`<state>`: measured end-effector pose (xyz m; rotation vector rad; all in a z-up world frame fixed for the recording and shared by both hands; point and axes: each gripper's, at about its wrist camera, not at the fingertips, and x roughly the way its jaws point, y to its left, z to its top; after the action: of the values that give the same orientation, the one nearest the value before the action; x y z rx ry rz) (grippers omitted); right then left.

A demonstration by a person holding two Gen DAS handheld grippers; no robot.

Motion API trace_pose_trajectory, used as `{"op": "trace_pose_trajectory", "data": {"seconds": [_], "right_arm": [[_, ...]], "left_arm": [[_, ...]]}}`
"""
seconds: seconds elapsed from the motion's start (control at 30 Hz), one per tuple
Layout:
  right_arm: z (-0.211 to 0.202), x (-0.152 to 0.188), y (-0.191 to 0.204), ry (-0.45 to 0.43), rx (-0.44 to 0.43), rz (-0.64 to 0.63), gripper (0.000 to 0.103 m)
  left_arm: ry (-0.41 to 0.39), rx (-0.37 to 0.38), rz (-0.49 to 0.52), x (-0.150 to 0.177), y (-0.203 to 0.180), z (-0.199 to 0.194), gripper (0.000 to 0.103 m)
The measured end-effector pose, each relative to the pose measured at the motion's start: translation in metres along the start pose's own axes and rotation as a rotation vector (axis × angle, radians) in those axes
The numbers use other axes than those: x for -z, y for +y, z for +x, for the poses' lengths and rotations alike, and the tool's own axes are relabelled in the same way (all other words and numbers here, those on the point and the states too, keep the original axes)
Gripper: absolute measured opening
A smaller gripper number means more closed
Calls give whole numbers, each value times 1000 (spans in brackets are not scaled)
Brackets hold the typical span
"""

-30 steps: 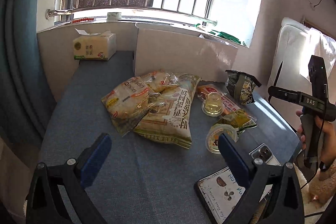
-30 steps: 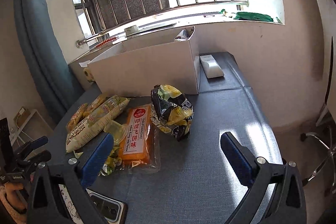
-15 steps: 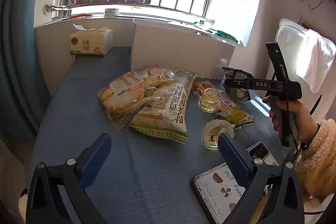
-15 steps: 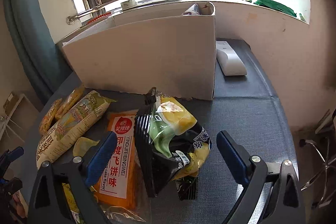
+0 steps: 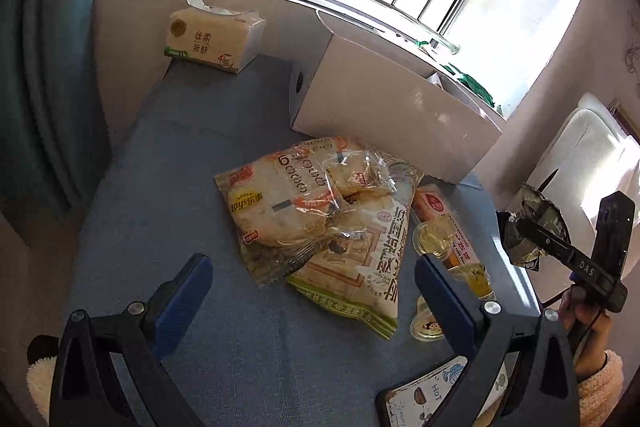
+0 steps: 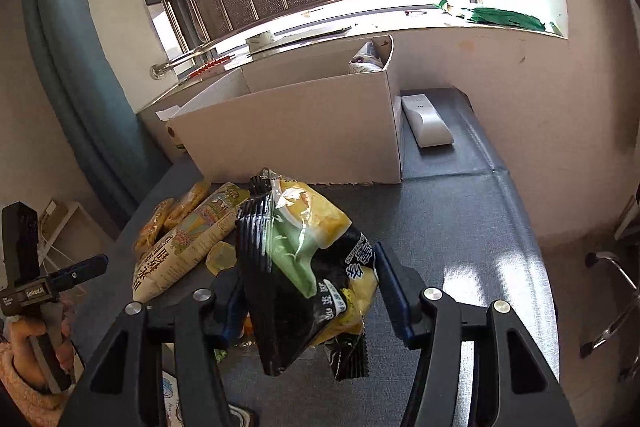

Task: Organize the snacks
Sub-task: 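Grasp the black-and-yellow bag with the right tool while the left tool grasps the Lay's flatbread packet, then carry both packets into the white box and open both tools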

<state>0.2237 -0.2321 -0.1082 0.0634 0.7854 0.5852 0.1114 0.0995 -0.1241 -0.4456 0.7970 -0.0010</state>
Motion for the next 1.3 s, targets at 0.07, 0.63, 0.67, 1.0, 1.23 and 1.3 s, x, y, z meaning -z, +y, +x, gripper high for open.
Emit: {"op": "trace_pose_trajectory", "data": {"seconds": [0.07, 0.63, 0.67, 1.0, 1.23, 1.3], "right_arm": [[-6, 3, 6, -7, -2, -10, 62], [-28, 14, 11, -45, -23, -38, 62], [-26, 15, 10, -41, -30, -36, 62], [-17, -21, 19, -78, -161, 22, 62], [-14, -105, 37, -198, -176, -16, 62], [2, -130, 31, -194, -204, 22, 62]], "left_arm": [[25, -78, -19, -17, -1, 14, 103], [34, -118, -1, -35, 5, 55, 77], [22, -117, 6, -34, 5, 49, 77], [-154, -6, 175, -74, -46, -8, 77], [-212, 56, 268, -153, -98, 2, 77], [-202, 44, 265, -178, -107, 17, 77]]}}
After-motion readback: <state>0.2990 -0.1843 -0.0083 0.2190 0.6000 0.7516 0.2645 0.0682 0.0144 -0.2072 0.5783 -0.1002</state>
